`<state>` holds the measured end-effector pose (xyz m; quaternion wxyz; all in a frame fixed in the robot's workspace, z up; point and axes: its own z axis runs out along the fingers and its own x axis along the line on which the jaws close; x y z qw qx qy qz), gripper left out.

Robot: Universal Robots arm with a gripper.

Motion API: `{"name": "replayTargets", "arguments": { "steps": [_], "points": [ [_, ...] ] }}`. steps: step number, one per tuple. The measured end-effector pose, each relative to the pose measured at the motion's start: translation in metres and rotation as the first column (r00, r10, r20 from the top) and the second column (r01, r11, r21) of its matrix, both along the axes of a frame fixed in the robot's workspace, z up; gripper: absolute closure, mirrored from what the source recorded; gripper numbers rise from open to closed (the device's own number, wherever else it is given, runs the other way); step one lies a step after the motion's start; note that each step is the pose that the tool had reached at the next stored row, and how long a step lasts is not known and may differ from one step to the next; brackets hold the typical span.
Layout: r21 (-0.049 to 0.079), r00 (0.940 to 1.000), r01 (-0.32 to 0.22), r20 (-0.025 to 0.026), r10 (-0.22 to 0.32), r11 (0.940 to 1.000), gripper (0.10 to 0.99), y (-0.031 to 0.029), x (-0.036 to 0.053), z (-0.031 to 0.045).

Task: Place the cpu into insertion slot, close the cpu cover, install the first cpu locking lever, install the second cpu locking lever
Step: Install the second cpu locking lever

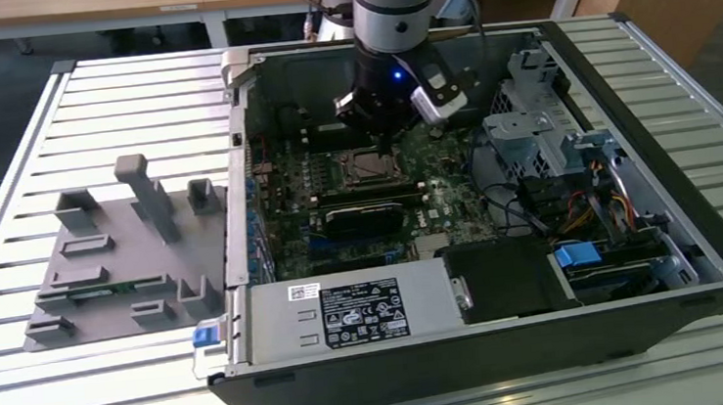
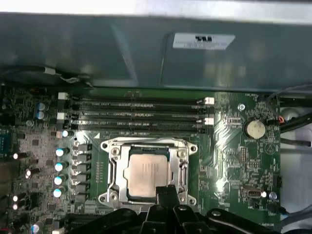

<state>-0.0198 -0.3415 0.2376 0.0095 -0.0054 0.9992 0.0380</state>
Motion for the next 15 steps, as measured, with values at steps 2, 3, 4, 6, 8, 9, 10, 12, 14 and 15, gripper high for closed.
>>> {"name": "replayTargets", "arguments": {
  "steps": [2, 3, 4, 6, 8, 9, 10, 12, 14, 15],
  "points": [
    [0.0, 1.0, 0.0, -0.0001, 0.0, 1.0, 0.98, -0.002, 0.0, 0.0],
    [0.0, 1.0, 0.0, -0.0001, 0.0, 1.0, 0.98, -0.0027, 0.0, 0.0],
    [0.0, 1.0, 0.0, -0.0001, 0.0, 1.0, 0.98, -0.0033, 0.0, 0.0],
    [0.0, 1.0, 0.0, 0.0, 0.0, 1.0, 0.98, -0.0042, 0.0, 0.0],
    [0.0, 1.0, 0.0, 0.0, 0.0, 1.0, 0.98, -0.0059, 0.0, 0.0],
    [0.0, 1.0, 0.0, 0.0, 0.0, 1.0, 0.98, -0.0066, 0.0, 0.0],
    [0.0, 1.0, 0.0, 0.0, 0.0, 1.0, 0.98, -0.0072, 0.0, 0.0],
    [0.0, 1.0, 0.0, 0.0, 0.0, 1.0, 0.98, -0.0082, 0.0, 0.0],
    [0.0, 1.0, 0.0, 0.0, 0.0, 1.0, 0.98, -0.0094, 0.0, 0.0],
    [0.0, 1.0, 0.0, 0.0, 0.0, 1.0, 0.98, -0.0103, 0.0, 0.0]
  ]
}}
